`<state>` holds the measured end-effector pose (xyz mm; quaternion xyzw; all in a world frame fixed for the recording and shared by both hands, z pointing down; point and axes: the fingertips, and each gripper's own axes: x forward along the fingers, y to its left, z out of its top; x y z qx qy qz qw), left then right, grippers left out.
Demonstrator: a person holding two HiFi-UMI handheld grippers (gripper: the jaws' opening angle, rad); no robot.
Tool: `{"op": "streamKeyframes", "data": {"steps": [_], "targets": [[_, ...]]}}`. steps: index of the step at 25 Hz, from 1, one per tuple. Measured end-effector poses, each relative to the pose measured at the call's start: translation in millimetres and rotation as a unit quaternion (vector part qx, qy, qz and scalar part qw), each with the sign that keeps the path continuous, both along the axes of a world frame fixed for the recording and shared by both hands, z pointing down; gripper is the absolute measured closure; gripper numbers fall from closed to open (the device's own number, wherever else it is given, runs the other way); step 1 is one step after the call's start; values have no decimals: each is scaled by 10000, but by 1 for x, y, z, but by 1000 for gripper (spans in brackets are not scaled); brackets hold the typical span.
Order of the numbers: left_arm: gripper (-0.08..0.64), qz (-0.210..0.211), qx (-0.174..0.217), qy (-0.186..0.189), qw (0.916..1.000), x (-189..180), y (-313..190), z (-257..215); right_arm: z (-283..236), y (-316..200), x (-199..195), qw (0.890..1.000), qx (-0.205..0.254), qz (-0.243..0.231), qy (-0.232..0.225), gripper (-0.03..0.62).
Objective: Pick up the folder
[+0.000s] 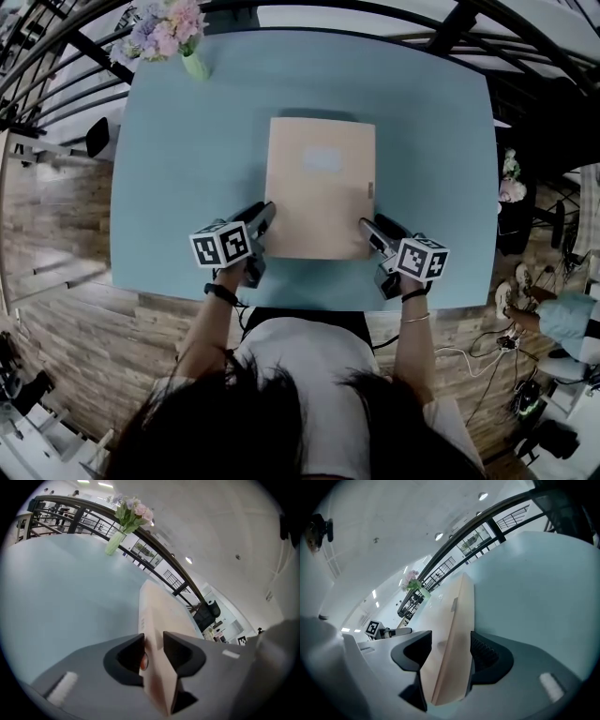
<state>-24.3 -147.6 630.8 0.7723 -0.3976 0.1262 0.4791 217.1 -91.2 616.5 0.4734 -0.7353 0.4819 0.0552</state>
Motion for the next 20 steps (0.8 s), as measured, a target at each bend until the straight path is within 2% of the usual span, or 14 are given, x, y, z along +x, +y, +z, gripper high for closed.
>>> {"op": "streamKeyframes", "data": {"steps": [5, 8, 14, 20], "targets": [[379, 12, 27, 62, 10000, -1, 1, 2, 10, -1, -1, 9994, -196, -103, -250, 341], [379, -13, 15, 124, 9999, -3, 1, 1, 12, -1, -5, 9973, -344, -170, -627, 331], [379, -63, -89, 279, 9996, -6, 4, 4, 17, -1, -18, 9879, -689, -387, -1333, 304], [377, -150, -150, 539, 9983, -5, 4, 3, 14, -3, -15, 9767, -818, -357, -1951, 304]]}}
